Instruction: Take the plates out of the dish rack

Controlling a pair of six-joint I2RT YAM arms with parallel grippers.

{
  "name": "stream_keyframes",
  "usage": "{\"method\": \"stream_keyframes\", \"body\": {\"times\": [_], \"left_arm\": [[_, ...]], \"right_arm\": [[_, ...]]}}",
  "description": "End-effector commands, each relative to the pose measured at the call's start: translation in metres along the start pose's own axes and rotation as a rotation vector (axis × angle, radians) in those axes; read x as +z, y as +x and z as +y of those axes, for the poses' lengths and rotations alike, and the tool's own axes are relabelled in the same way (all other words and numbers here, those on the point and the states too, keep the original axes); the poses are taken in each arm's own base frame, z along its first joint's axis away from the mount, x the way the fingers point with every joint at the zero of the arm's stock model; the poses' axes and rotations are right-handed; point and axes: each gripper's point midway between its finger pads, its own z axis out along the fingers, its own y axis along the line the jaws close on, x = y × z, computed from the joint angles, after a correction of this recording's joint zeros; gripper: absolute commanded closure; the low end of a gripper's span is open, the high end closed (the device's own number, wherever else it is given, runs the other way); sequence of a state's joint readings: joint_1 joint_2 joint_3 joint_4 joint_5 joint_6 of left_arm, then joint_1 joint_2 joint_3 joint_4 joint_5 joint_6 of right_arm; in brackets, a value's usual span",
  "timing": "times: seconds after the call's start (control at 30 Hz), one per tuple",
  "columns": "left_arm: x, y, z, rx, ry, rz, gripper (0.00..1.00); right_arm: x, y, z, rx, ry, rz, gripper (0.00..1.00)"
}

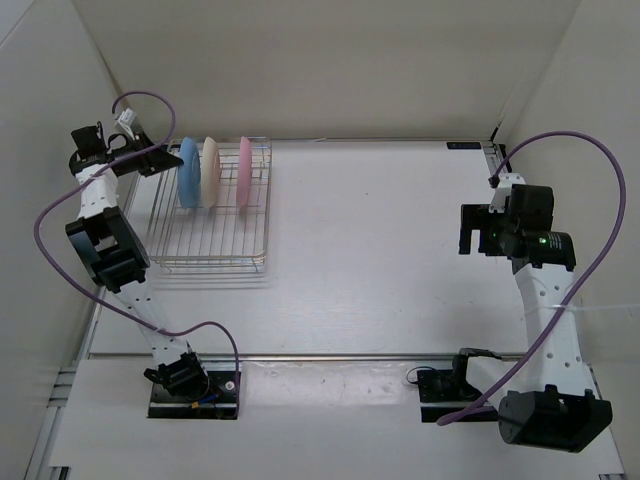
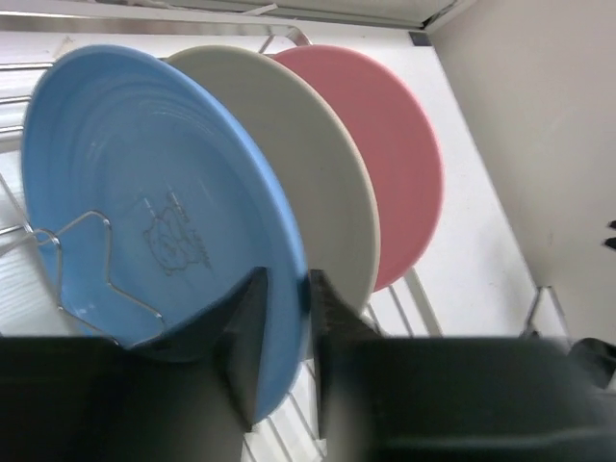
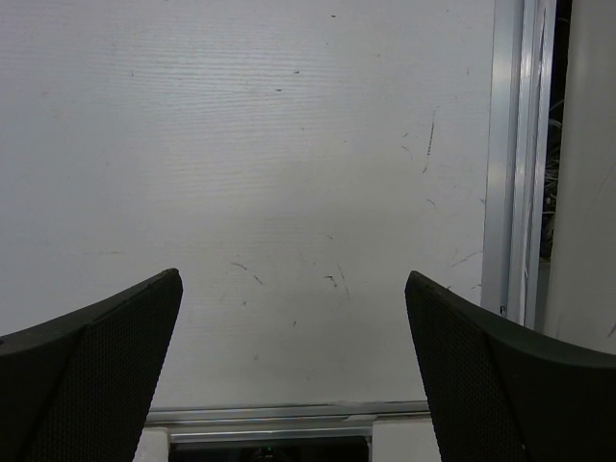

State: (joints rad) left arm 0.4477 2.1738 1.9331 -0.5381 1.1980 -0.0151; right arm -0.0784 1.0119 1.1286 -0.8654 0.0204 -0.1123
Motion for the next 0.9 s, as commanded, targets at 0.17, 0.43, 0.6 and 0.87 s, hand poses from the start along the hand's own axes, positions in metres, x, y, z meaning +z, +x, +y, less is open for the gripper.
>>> {"method": "stream_keyframes", "body": {"times": [0.17, 0.43, 0.6, 0.87], "left_arm": [[0.004, -0.005, -0.007, -0.003, 0.052, 0.0, 0.89], [0.001, -0.007, -0.02, -0.025, 0.073, -0.001, 0.89], [-0.011, -0.027, -0.044, 0.053, 0.025, -0.044, 0.89], [-0.033, -0.072, -0.09, 0.146, 0.017, -0.115, 0.89]], "right_arm": [[0.0, -0.004, -0.005, -0.009, 0.024, -0.019, 0.0], [0.002, -0.003, -0.005, -0.009, 0.024, -0.019, 0.0], [0.002, -0.003, -0.003, -0.009, 0.015, -0.02, 0.0], [0.004, -0.002, 0.0, -0.009, -0.003, -0.022, 0.0]]}}
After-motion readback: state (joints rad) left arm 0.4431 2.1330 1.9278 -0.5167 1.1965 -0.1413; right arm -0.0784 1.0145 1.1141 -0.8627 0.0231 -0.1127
